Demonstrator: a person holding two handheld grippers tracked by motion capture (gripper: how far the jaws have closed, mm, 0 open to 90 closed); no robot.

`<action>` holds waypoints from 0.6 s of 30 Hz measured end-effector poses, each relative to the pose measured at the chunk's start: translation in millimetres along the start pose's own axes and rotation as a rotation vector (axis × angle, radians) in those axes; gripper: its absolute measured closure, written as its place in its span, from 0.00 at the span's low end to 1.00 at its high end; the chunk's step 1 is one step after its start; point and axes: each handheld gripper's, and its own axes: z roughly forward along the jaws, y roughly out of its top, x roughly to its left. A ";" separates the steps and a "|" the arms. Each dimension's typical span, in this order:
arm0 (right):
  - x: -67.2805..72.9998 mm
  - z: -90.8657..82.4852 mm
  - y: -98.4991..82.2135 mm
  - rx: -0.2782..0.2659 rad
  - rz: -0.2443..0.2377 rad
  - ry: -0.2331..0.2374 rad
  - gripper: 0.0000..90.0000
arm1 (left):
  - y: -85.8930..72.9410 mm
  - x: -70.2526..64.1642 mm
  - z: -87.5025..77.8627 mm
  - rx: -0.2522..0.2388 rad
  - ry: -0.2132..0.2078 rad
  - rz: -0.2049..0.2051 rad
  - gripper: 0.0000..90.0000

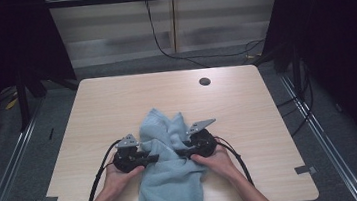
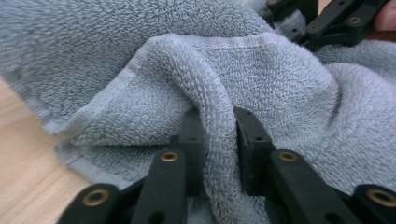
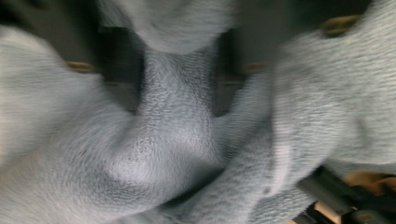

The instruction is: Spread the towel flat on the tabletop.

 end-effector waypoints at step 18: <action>-26.6 -77.1 29.7 -0.191 0.099 -0.114 0.88 | 23.6 5.1 -76.0 -0.286 0.036 -0.051 0.88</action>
